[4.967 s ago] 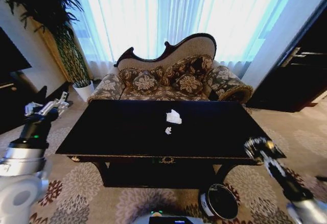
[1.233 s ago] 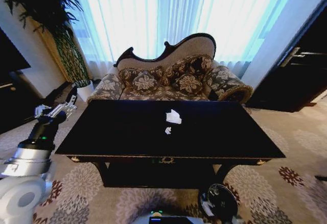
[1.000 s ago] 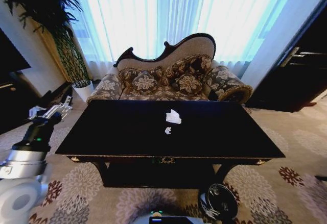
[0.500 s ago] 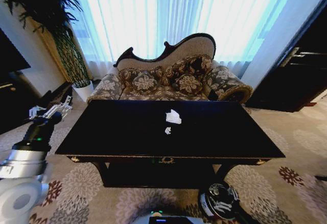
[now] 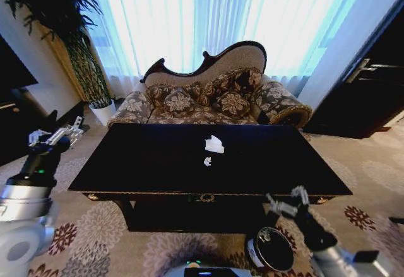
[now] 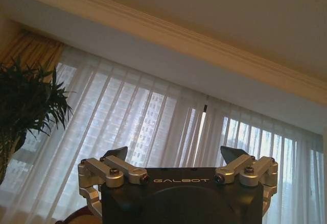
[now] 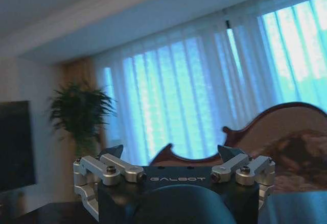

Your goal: Move to the front of the table and place the trash on the table into the trash bin.

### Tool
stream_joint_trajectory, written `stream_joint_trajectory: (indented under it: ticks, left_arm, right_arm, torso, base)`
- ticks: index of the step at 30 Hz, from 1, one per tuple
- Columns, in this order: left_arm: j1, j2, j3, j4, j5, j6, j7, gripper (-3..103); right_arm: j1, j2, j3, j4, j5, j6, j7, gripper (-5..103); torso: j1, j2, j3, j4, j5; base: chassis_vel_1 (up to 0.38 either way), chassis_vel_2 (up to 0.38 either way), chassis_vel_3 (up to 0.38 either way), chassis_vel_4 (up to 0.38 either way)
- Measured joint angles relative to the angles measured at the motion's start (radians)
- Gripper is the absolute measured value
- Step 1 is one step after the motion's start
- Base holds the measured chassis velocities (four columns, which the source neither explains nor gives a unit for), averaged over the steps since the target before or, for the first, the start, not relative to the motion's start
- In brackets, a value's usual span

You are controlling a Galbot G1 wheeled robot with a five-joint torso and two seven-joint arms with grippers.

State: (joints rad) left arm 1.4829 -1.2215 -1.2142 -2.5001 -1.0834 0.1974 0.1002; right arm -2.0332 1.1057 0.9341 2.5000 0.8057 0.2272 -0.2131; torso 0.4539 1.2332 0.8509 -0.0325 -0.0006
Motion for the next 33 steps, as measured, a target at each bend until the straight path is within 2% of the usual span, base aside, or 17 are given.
stream_joint_trajectory:
  ticks: [2,3,4,5,8,12,16,23,25,27,29,30,33]
  left_arm:
    - [0.0,0.0,0.0,0.0,0.0,0.0,0.0,100]
    - [0.001,-0.002,-0.002,0.0,0.0,0.0,0.0,100]
    - [0.002,-0.003,-0.004,0.0,0.0,0.0,0.0,100]
    - [0.002,-0.003,-0.004,0.0,0.0,0.0,0.0,100]
    - [0.006,-0.004,-0.009,0.0,0.0,0.0,-0.001,100]
    - [0.009,-0.005,-0.009,0.0,0.001,0.001,-0.001,100]
    - [0.015,-0.003,-0.006,0.0,0.002,0.008,-0.008,100]
    - [0.016,0.013,0.041,0.0,0.017,0.015,-0.013,100]
    - [0.014,0.019,0.054,0.0,0.024,0.018,-0.014,100]
    - [0.019,0.02,0.042,0.0,0.024,0.02,-0.016,100]
    - [0.021,0.02,0.033,0.0,0.024,0.02,-0.017,100]
    - [0.028,0.021,0.011,0.0,0.021,0.02,-0.018,100]
    - [0.035,0.027,-0.023,0.0,0.012,0.02,-0.025,100]
  right_arm:
    - [0.004,-0.004,0.0,0.004,-0.002,-0.011,0.017,100]
    - [0.028,-0.031,-0.004,0.014,-0.011,-0.074,0.121,100]
    - [0.04,-0.041,-0.007,0.015,-0.014,-0.098,0.158,100]
    - [0.04,-0.041,-0.007,0.015,-0.014,-0.098,0.158,100]
    - [0.089,-0.082,-0.024,0.014,-0.013,-0.19,0.281,100]
    - [0.132,-0.118,-0.035,0.012,-0.016,-0.25,0.347,100]
    - [0.191,-0.188,-0.033,0.008,-0.039,-0.297,0.443,100]
    - [0.219,-0.264,0.035,0.005,0.044,-0.332,0.483,100]
    - [0.252,-0.317,0.036,0.004,0.071,-0.355,0.491,100]
    - [0.311,-0.382,0.007,0.001,0.091,-0.372,0.493,100]
    - [0.335,-0.406,-0.009,-0.005,0.097,-0.376,0.493,100]
    - [0.396,-0.459,-0.051,-0.04,0.112,-0.385,0.495,100]
    - [0.537,-0.551,-0.157,-0.133,0.136,-0.395,0.499,100]
  torso:
    - [0.0,0.0,0.0,0.0,-0.0001]
    - [0.0,0.0,0.0,0.0,0.0004]
    - [0.0,0.0,0.0,0.0,0.0003]
    - [0.0,0.0,0.0,0.0,0.0003]
    - [0.0,0.0,0.0,0.0,0.0006]
    - [0.0,0.0,0.0,0.0,0.0006]
    - [0.0,0.0,0.0,0.0002,0.0005]
    - [0.0,0.0,0.0,-0.0002,0.0004]
    - [0.0,0.0,0.0,-0.0006,0.0004]
    - [0.0,0.0,0.0,-0.0003,0.0004]
    - [0.0,0.0,0.0,0.0,0.0004]
    - [0.0,0.0,0.0,0.0001,0.0004]
    - [0.0,0.0,0.0,0.0002,0.0005]
  base:
    - [0.0,0.0,0.0,0.0]
    - [0.0,0.0,0.0,0.0]
    - [0.0,0.0,0.0,0.0]
    - [0.0,0.0,0.0,0.0]
    - [0.0,0.0,0.0,0.0]
    - [0.0,0.0,0.0,0.0]
    - [0.0,0.0,0.0,0.0]
    - [0.0,0.0,0.0,0.0]
    - [0.0,0.0,0.0,0.0]
    - [0.0,0.0,0.0,0.0]
    - [0.0,0.0,0.0,0.0]
    - [0.0,0.0,0.0,0.0]
    - [0.0,0.0,0.0,0.0]
